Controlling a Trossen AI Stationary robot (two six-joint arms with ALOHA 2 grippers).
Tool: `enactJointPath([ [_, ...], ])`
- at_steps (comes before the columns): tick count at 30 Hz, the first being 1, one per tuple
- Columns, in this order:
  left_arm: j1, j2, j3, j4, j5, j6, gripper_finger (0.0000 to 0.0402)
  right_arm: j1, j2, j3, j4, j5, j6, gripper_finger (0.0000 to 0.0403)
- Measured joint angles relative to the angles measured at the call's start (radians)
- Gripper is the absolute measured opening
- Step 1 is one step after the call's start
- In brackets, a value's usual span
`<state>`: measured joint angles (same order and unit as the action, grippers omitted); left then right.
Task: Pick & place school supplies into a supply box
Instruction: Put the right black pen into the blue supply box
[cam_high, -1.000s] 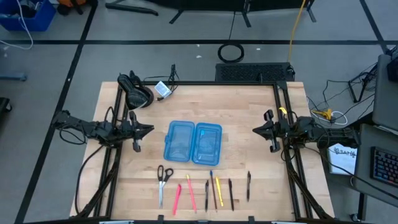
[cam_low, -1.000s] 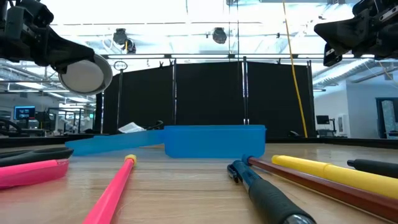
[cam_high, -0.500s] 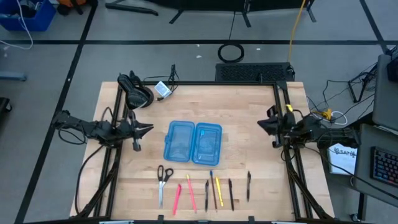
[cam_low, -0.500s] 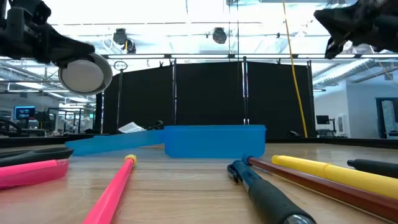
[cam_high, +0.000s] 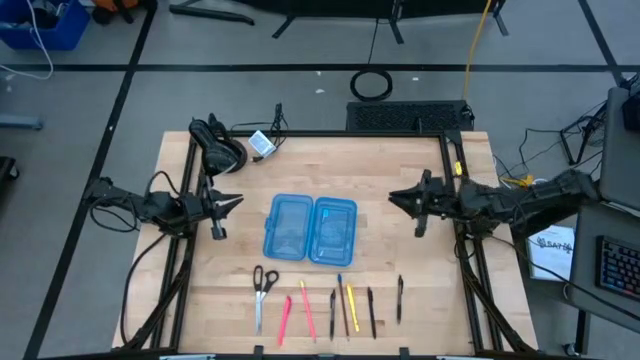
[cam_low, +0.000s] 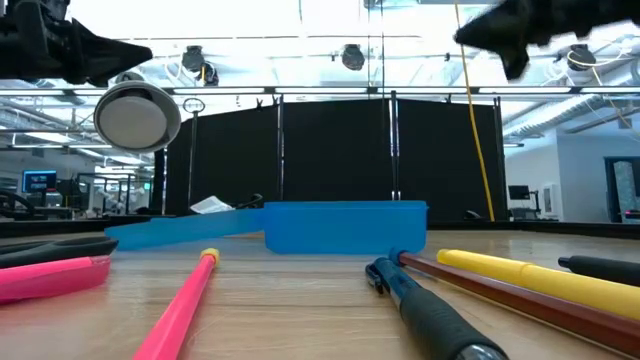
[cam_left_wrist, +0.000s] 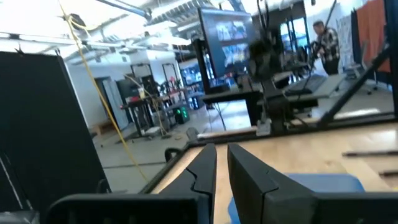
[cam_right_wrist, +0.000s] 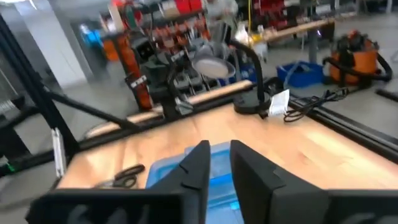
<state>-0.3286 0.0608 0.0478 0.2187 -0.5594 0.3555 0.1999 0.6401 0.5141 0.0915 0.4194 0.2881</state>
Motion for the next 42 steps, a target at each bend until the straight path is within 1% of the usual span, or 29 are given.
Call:
enactJointPath([
  [2,0.000,0.000,0.000,-0.007,0.000,0.006,0.0047,0.038,0.109,0.129,-0.091,0.059,0.008,0.0084],
  [4,0.000,0.000,0.000,-0.002,0.000,0.007,0.0047,0.072,0.205,0.267,-0.241,0.106,0.049,0.0101],
  [5,0.000,0.000,0.000,0.000,0.000,0.008,0.0047,0.086,0.248,0.343,-0.339,0.114,0.091,0.0108],
  [7,0.000,0.000,0.000,0.011,-0.001,0.009,0.0047,0.106,0.331,0.486,-0.572,0.117,0.240,0.0120],
  [10,0.000,0.000,0.000,0.013,-0.001,0.009,0.0047,0.133,0.457,0.675,-0.890,0.065,0.487,0.0131],
  [13,0.000,0.000,0.000,0.014,-0.001,0.009,0.0047,0.171,0.570,0.802,-1.116,-0.013,0.715,0.0134],
  [15,0.000,0.000,0.000,0.014,-0.001,0.009,0.0047,0.197,0.637,0.846,-1.217,-0.078,0.860,0.0133],
  [18,0.000,0.000,0.000,0.017,-0.001,0.009,0.0047,0.245,0.717,0.852,-1.317,-0.150,1.101,0.0132],
  [20,0.000,0.000,0.000,0.026,-0.001,0.018,0.0047,0.281,0.762,0.840,-1.340,-0.175,1.229,0.0132],
  [22,0.000,0.000,0.000,0.030,-0.001,0.038,0.0047,0.314,0.802,0.826,-1.337,-0.189,1.304,0.0133],
  [27,0.000,0.000,0.000,0.079,-0.002,0.087,0.0047,0.401,0.873,0.790,-1.287,-0.147,1.431,0.0133],
  [29,0.000,0.000,0.000,0.102,-0.002,0.125,0.0047,0.429,0.887,0.770,-1.268,-0.148,1.533,0.0131],
  [32,0.000,0.000,0.000,0.124,0.005,0.192,0.0047,0.468,0.894,0.734,-1.233,-0.178,1.719,0.0132],
  [35,0.000,0.000,0.000,0.134,0.008,0.257,0.0047,0.501,0.892,0.702,-1.145,-0.187,1.831,0.0139],
  [37,0.000,0.000,0.000,0.129,0.008,0.268,0.0047,0.515,0.895,0.681,-1.081,-0.186,1.871,0.0147],
  [40,0.000,0.000,0.000,0.095,0.008,0.253,0.0047,0.514,0.928,0.667,-0.993,-0.191,1.889,0.0159],
  [42,0.000,0.000,0.000,0.076,0.008,0.245,0.0047,0.510,0.960,0.675,-0.976,-0.189,1.889,0.0164],
])
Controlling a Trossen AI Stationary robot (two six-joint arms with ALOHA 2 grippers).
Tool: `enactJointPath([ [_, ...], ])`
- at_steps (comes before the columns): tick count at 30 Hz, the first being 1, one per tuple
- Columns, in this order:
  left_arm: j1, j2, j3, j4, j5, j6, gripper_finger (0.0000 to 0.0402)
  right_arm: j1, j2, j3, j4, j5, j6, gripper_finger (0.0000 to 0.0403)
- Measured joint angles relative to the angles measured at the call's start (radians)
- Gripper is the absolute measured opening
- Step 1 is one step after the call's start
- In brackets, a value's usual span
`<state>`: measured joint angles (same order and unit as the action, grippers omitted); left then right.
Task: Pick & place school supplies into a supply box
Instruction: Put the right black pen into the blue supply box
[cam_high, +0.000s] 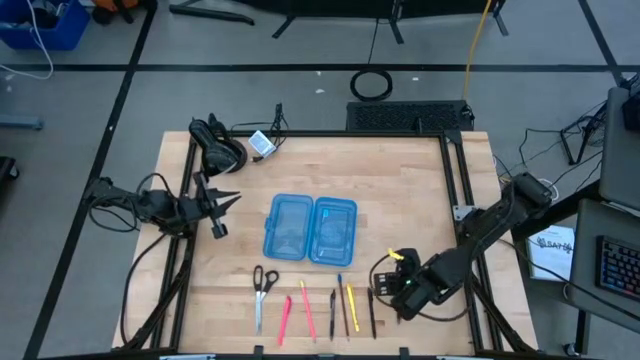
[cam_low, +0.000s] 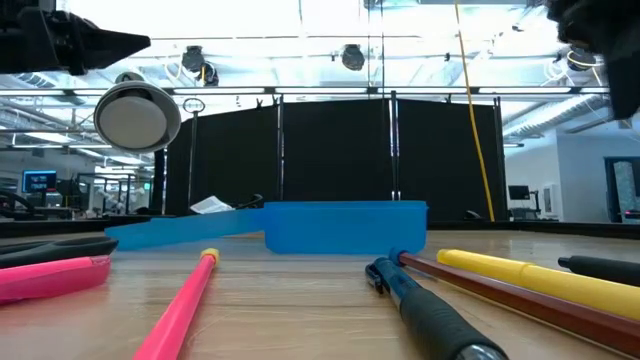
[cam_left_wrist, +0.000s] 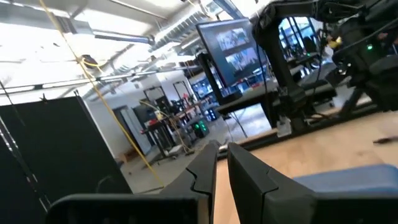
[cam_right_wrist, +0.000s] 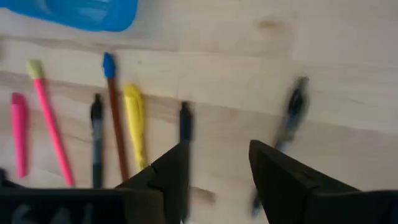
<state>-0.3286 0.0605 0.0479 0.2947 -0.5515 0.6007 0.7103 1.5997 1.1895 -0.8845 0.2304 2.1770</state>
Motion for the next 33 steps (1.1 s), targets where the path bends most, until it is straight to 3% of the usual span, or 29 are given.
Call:
enactJointPath([
  [7,0.000,0.000,0.000,-0.004,0.000,-0.013,0.0047,0.025,0.057,0.091,-0.202,-0.108,0.048,0.0158],
  [13,0.000,0.000,0.000,0.009,0.001,-0.026,0.0047,0.009,0.130,0.111,-0.237,-0.171,0.014,0.0154],
  [17,0.000,0.000,0.000,0.045,0.002,-0.029,0.0047,0.018,0.154,0.111,-0.299,-0.182,0.019,0.0158],
  [27,0.000,0.000,0.000,0.053,0.003,-0.031,0.0047,0.014,0.167,0.108,-0.287,-0.128,0.008,0.0194],
  [33,0.000,0.000,0.000,0.050,0.003,-0.032,0.0047,0.008,0.167,0.038,-0.215,-0.130,0.012,0.0207],
])
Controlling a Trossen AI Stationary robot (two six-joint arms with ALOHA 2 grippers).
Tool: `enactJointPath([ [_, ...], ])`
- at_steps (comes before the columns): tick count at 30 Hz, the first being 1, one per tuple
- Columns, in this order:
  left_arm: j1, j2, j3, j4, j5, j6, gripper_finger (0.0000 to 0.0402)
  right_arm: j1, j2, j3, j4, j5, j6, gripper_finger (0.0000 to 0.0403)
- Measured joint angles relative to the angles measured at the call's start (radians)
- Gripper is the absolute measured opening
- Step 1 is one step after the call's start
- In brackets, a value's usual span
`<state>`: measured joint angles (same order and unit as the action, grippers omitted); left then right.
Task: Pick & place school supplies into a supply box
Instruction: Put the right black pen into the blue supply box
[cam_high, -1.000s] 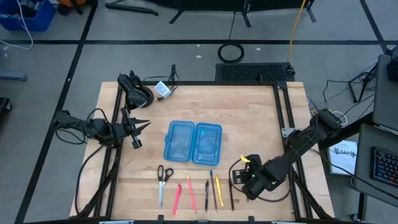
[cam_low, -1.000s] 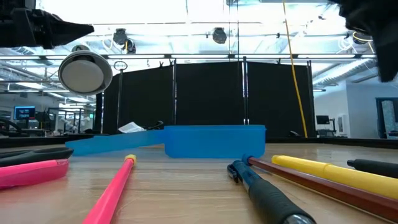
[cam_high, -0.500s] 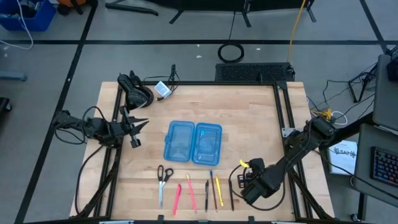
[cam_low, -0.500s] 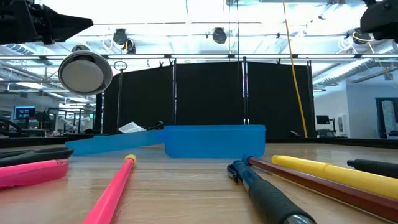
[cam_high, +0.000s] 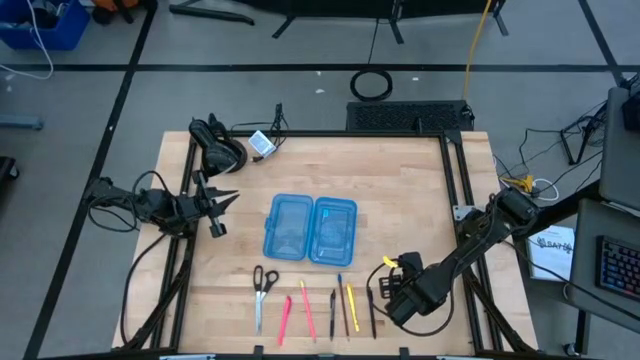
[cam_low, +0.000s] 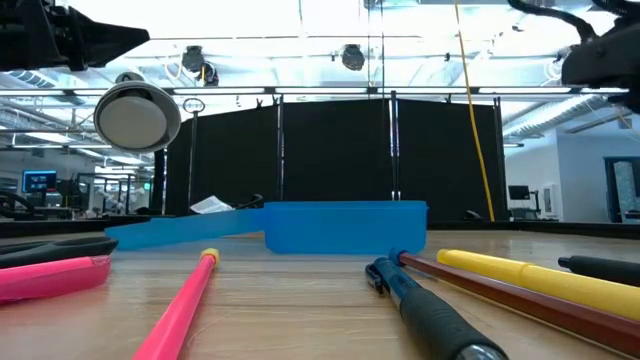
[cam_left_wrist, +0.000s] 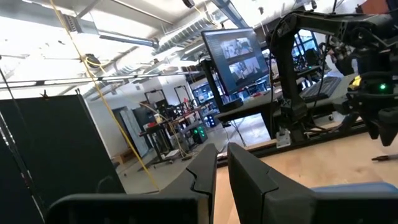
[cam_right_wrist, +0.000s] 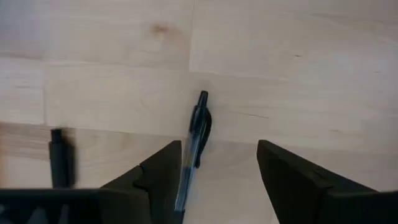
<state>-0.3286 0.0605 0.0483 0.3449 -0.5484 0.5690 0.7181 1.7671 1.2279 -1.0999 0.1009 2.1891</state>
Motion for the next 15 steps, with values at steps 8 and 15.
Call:
enactJointPath([
  [8,0.000,0.000,0.000,-0.003,0.000,-0.002,0.0047,-0.012,-0.001,-0.066,0.095,0.002,-0.004,0.0208],
  [15,0.000,0.000,0.000,-0.003,0.000,-0.002,0.0047,-0.020,-0.001,-0.149,0.220,-0.001,0.002,0.0208],
])
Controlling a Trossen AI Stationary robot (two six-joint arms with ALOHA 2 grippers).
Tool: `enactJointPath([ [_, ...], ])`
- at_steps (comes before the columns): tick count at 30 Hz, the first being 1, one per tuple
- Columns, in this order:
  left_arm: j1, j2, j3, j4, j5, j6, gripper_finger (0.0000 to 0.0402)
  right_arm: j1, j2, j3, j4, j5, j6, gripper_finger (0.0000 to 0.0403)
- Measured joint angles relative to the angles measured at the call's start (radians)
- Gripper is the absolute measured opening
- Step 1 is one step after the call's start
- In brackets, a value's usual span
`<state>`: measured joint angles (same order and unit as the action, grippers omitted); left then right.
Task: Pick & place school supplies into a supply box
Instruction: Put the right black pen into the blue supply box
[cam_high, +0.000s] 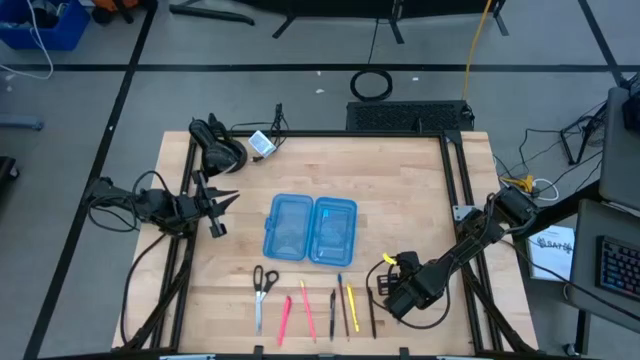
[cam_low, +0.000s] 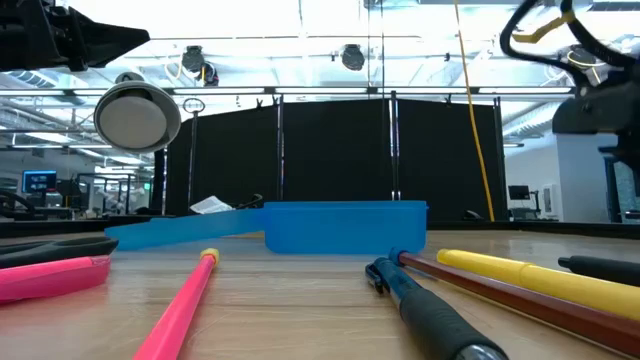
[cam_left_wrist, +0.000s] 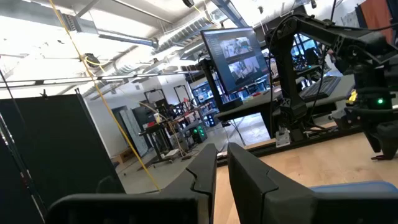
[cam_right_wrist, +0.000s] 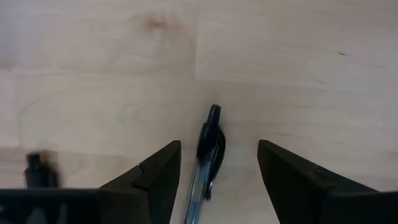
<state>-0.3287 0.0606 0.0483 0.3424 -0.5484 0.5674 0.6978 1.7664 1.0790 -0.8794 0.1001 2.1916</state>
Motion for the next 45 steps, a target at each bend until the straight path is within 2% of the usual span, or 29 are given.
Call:
enactJointPath([
  [4,0.000,0.000,0.000,0.000,0.000,0.000,0.0047,-0.011,-0.006,-0.050,0.079,-0.004,-0.005,0.0208],
  [13,0.000,0.000,0.000,-0.001,0.000,0.000,0.0047,-0.024,-0.004,-0.092,0.099,-0.069,-0.035,0.0204],
  [34,0.000,0.000,0.000,0.005,0.000,-0.013,0.0047,-0.024,-0.011,-0.098,0.131,-0.076,-0.121,0.0045],
  [40,0.000,0.000,0.000,0.007,0.000,-0.032,0.0047,-0.023,-0.040,-0.098,0.138,-0.068,-0.136,0.0041],
  [45,0.000,0.000,0.000,0.007,0.000,-0.035,0.0047,-0.023,-0.075,-0.096,0.131,-0.014,-0.136,0.0041],
])
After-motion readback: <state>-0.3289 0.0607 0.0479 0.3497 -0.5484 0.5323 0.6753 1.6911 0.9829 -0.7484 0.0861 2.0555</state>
